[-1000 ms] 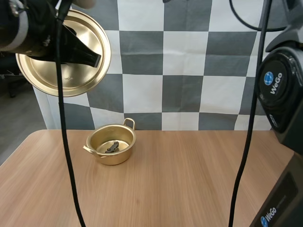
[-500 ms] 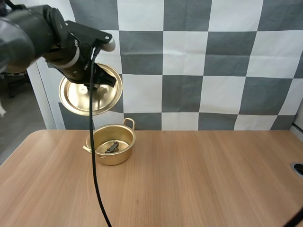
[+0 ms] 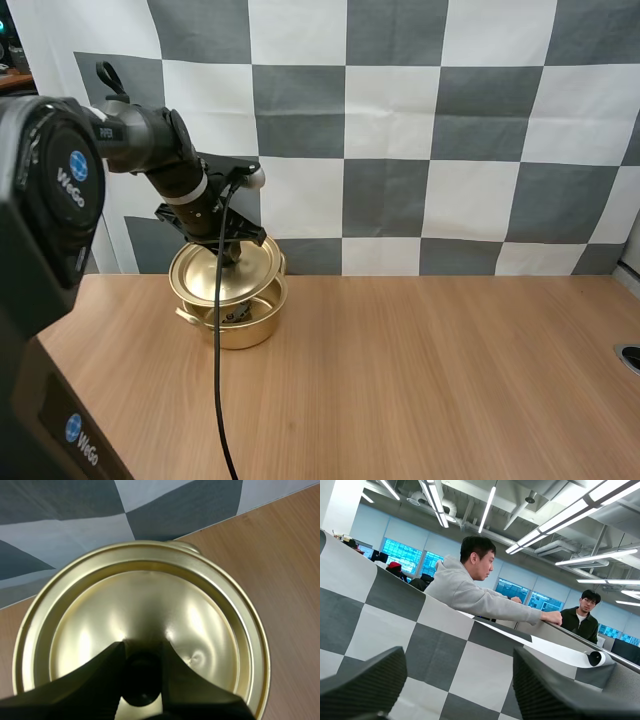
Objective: Open the pot, put the car inside, and close it
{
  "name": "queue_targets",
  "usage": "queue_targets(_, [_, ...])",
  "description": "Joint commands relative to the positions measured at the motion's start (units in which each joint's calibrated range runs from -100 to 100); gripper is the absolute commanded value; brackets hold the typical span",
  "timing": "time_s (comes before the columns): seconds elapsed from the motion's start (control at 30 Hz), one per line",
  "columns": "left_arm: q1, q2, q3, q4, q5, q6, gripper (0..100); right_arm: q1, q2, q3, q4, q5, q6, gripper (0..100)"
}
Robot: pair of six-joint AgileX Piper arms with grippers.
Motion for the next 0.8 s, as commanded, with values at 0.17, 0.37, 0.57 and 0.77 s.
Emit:
queue_targets(0.17, [0.0,2.5,0.1,-0.2,-2.8,0.5,0,0.0,0.1,0.0,-0.2,0.1,0.3,100])
queue_targets(0.37, [0.0,4.4,0.1,-0.3,-4.7,0.6,0,0.0,0.1,0.0,-0.4,0.1,1.1,100])
queue_targets(0.57, [0.0,6.4,0.1,-0.4,-4.2,1.4,0,0.0,0.1,0.0,-0.4,0.1,1.1,100])
queue_targets(0.77, [0.0,6.6,0.1,-0.5,-4.2,2.1,0,0.0,0.1,0.0,-0.4,0.1,1.3,100])
